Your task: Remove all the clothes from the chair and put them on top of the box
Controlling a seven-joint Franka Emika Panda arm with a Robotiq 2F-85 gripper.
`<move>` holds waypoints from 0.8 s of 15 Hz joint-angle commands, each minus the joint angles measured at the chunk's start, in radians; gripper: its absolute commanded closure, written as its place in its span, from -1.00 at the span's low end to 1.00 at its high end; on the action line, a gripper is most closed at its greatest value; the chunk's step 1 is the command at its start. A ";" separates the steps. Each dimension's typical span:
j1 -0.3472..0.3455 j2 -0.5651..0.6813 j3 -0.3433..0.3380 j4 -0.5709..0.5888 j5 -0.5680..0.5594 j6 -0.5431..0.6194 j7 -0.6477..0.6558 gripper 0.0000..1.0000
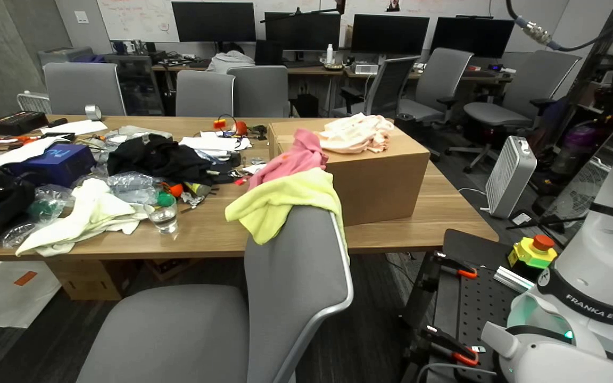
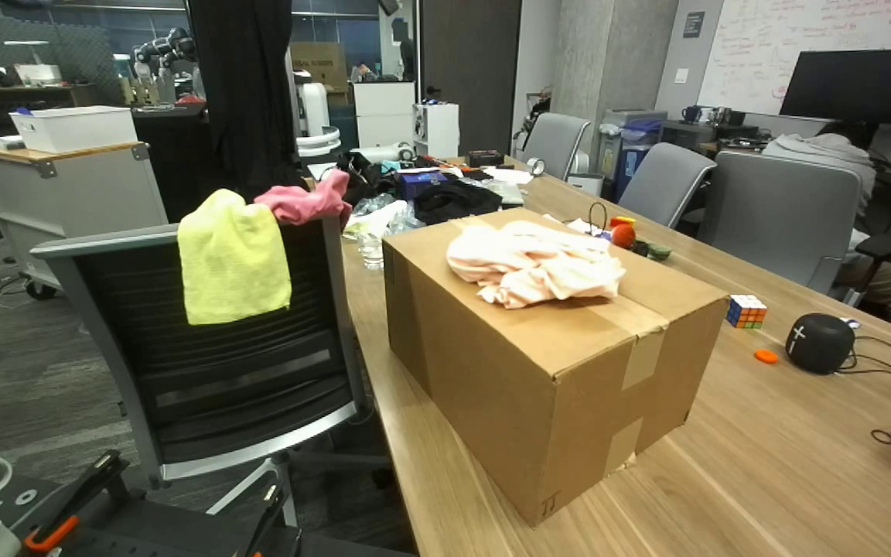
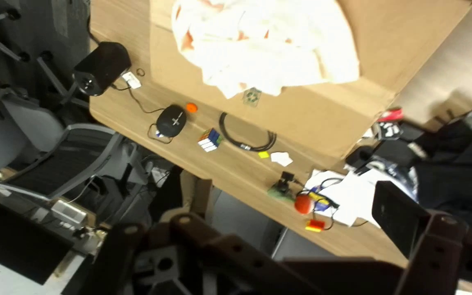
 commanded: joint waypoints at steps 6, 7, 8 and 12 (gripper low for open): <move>0.132 -0.162 0.072 -0.188 0.276 -0.165 -0.302 -1.00; 0.144 -0.170 0.077 -0.203 0.298 -0.188 -0.336 -1.00; 0.155 -0.179 0.088 -0.227 0.309 -0.196 -0.348 -1.00; 0.196 -0.197 0.113 -0.307 0.349 -0.204 -0.406 -1.00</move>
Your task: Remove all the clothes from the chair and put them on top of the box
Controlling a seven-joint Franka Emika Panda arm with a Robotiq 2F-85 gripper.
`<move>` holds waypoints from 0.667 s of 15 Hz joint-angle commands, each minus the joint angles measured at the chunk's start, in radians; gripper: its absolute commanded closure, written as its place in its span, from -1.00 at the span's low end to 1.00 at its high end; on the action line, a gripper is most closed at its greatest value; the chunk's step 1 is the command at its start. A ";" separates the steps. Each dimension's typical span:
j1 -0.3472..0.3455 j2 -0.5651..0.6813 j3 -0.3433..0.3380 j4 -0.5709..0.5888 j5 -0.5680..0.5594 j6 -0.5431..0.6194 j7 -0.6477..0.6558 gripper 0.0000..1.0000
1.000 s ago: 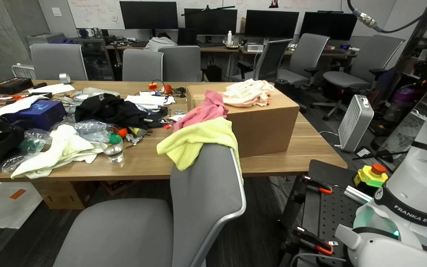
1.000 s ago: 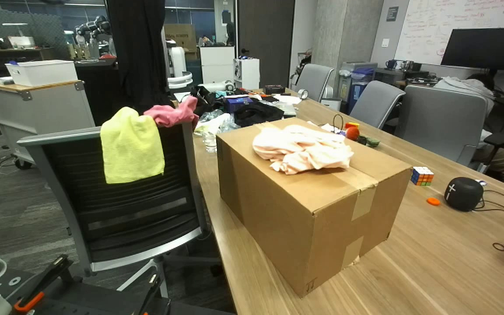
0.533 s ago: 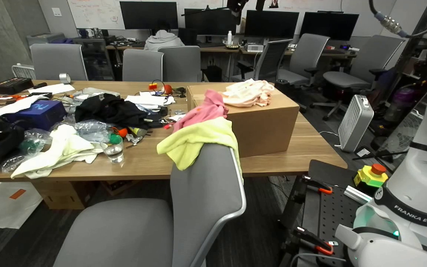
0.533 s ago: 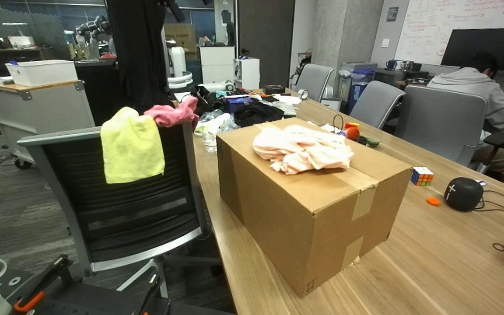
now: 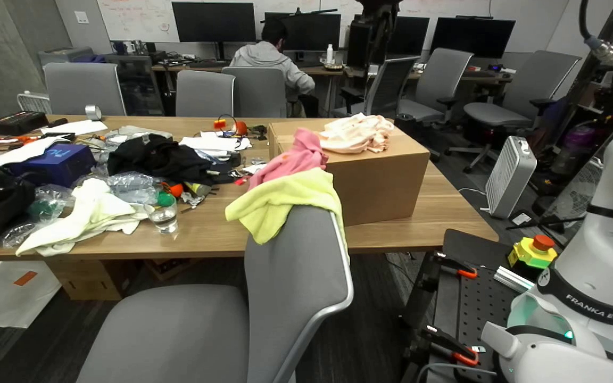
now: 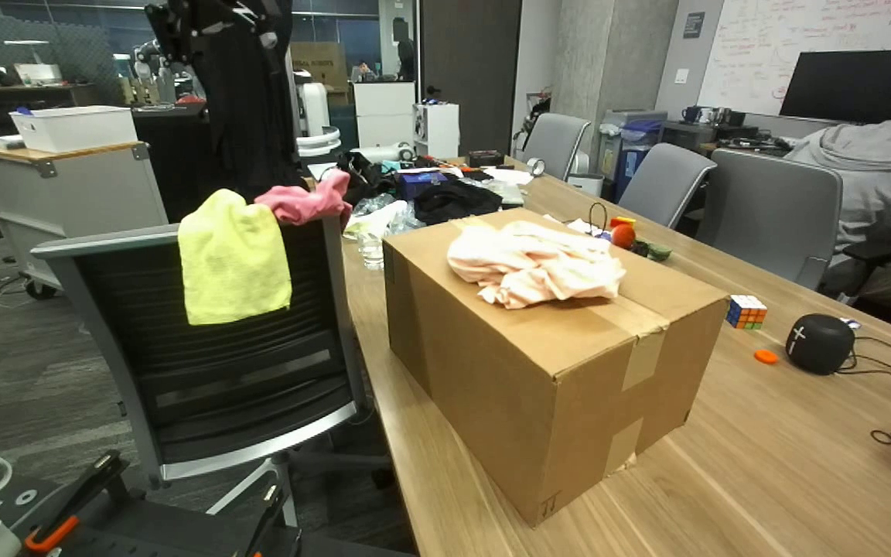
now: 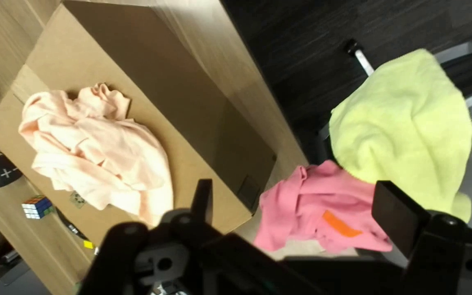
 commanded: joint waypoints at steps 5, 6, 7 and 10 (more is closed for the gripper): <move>0.064 -0.033 0.036 -0.150 0.049 0.028 -0.097 -1.00; 0.073 -0.031 0.038 -0.166 0.058 0.047 -0.101 -1.00; 0.080 -0.031 0.042 -0.182 0.068 0.069 -0.094 -1.00; 0.093 -0.034 0.060 -0.237 0.083 0.175 -0.060 -1.00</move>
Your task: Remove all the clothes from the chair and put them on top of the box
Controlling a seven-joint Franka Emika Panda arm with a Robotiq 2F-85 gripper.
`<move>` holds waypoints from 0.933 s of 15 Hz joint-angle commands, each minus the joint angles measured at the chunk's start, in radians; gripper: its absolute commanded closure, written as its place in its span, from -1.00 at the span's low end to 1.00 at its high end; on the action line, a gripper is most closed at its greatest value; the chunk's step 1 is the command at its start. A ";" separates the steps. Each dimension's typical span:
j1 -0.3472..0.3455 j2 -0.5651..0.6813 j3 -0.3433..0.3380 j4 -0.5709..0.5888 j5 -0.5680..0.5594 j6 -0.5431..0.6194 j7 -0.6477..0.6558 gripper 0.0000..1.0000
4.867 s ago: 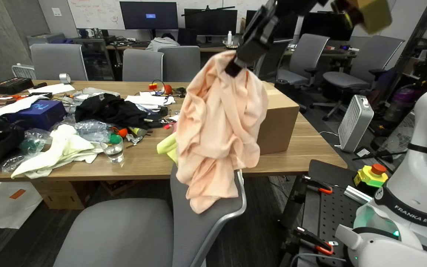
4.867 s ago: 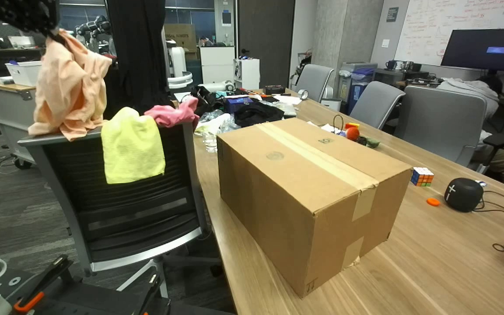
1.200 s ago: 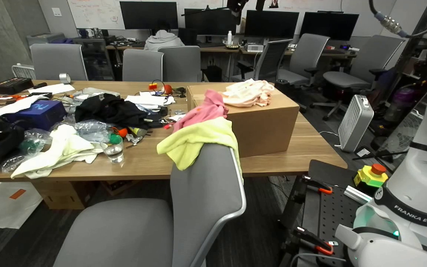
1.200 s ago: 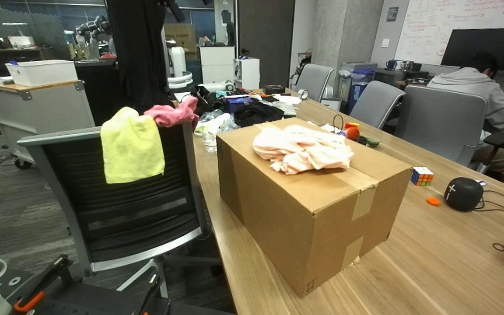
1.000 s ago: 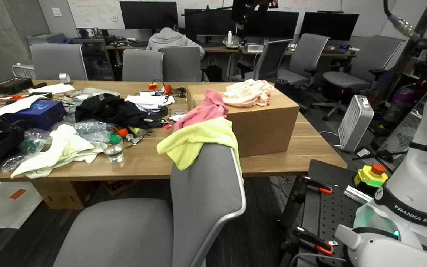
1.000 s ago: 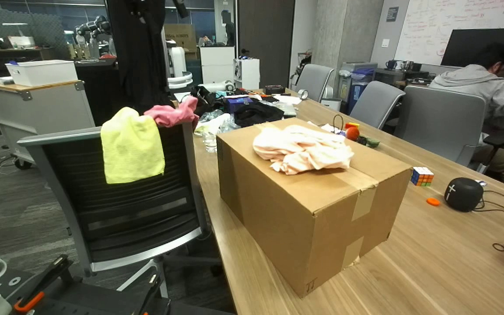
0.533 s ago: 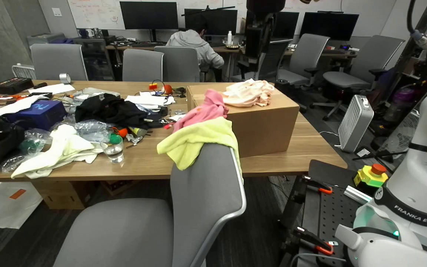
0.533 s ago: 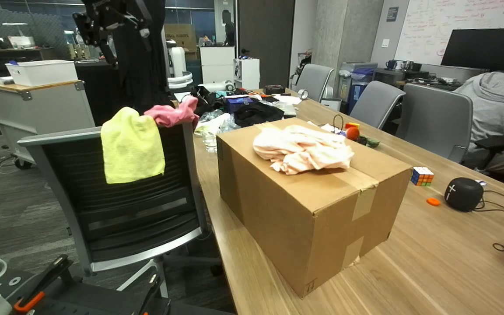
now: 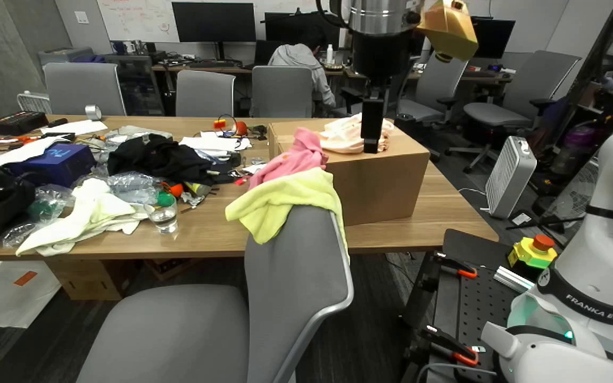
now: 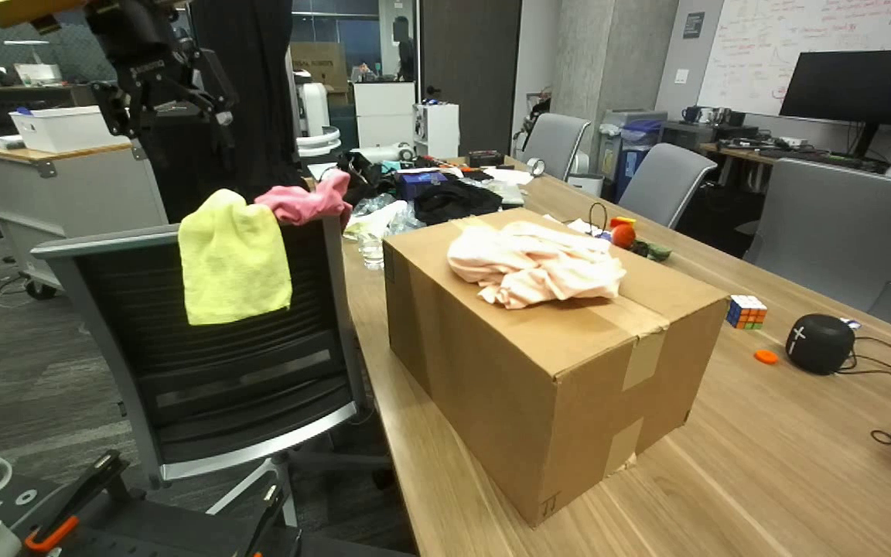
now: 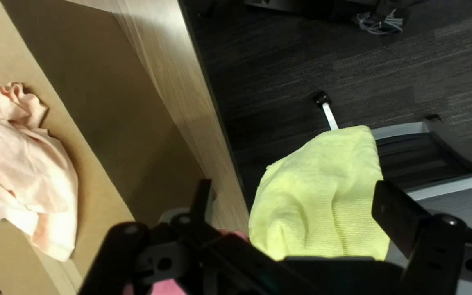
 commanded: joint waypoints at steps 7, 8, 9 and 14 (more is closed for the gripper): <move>0.007 -0.012 0.070 -0.153 0.036 0.345 0.134 -1.00; 0.009 -0.009 0.081 -0.167 0.036 0.368 0.152 -1.00; 0.010 -0.008 0.092 -0.180 0.032 0.390 0.169 -1.00; 0.007 0.007 0.157 -0.221 0.009 0.487 0.253 -1.00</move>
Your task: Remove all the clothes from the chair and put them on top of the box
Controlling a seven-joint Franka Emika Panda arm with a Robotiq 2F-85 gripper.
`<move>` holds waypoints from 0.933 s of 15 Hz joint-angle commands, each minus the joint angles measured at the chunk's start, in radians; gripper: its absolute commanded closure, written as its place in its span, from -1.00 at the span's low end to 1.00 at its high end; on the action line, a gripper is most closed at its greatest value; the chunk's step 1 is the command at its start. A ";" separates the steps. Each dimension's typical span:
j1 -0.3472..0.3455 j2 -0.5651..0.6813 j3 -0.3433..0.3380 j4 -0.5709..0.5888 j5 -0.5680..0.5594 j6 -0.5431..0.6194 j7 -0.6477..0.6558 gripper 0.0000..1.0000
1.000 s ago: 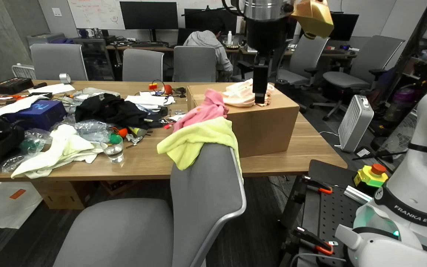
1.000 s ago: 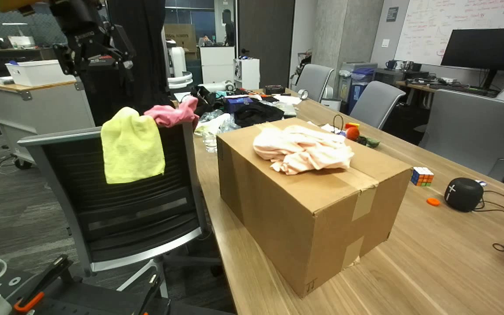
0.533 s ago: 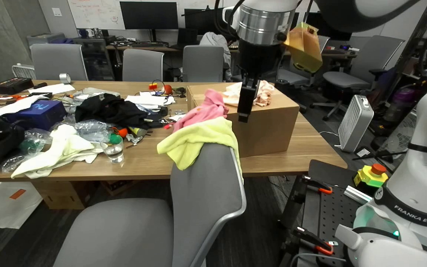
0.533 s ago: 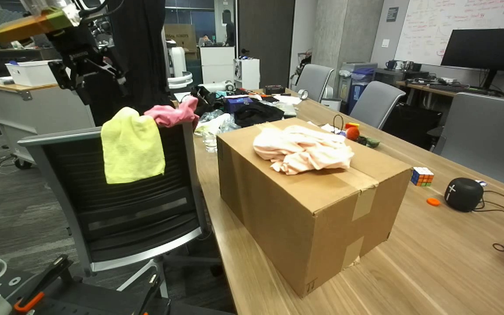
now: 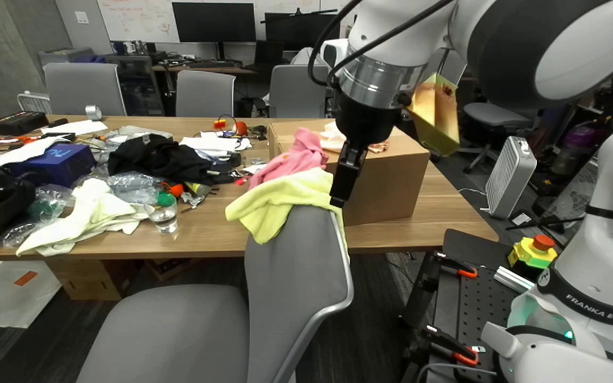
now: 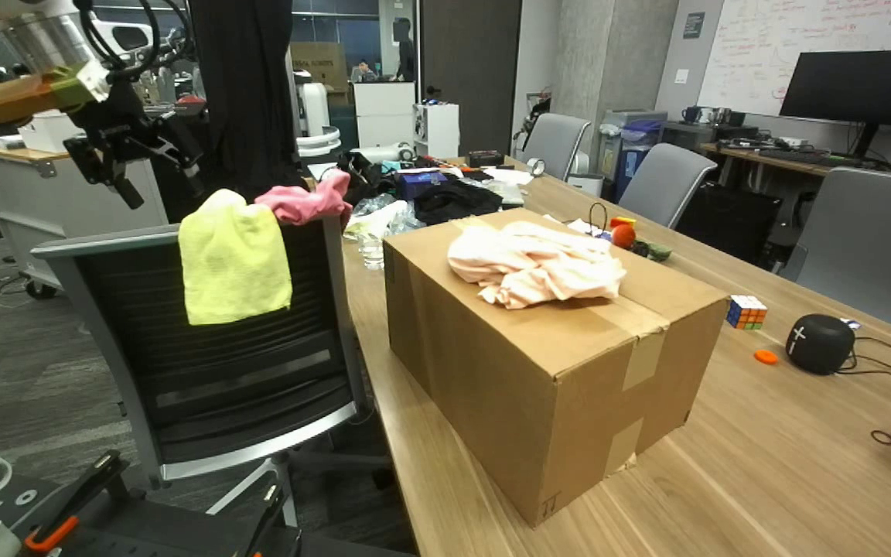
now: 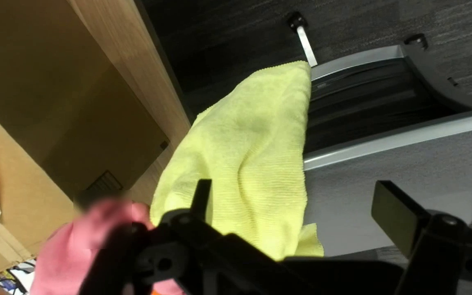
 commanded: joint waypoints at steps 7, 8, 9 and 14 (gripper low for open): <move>-0.067 0.021 0.107 -0.026 -0.155 0.199 0.197 -1.00; -0.079 0.024 0.114 -0.025 -0.179 0.209 0.219 -1.00; -0.096 0.029 0.124 -0.026 -0.210 0.223 0.247 -1.00; -0.137 0.074 0.140 -0.019 -0.301 0.238 0.337 -1.00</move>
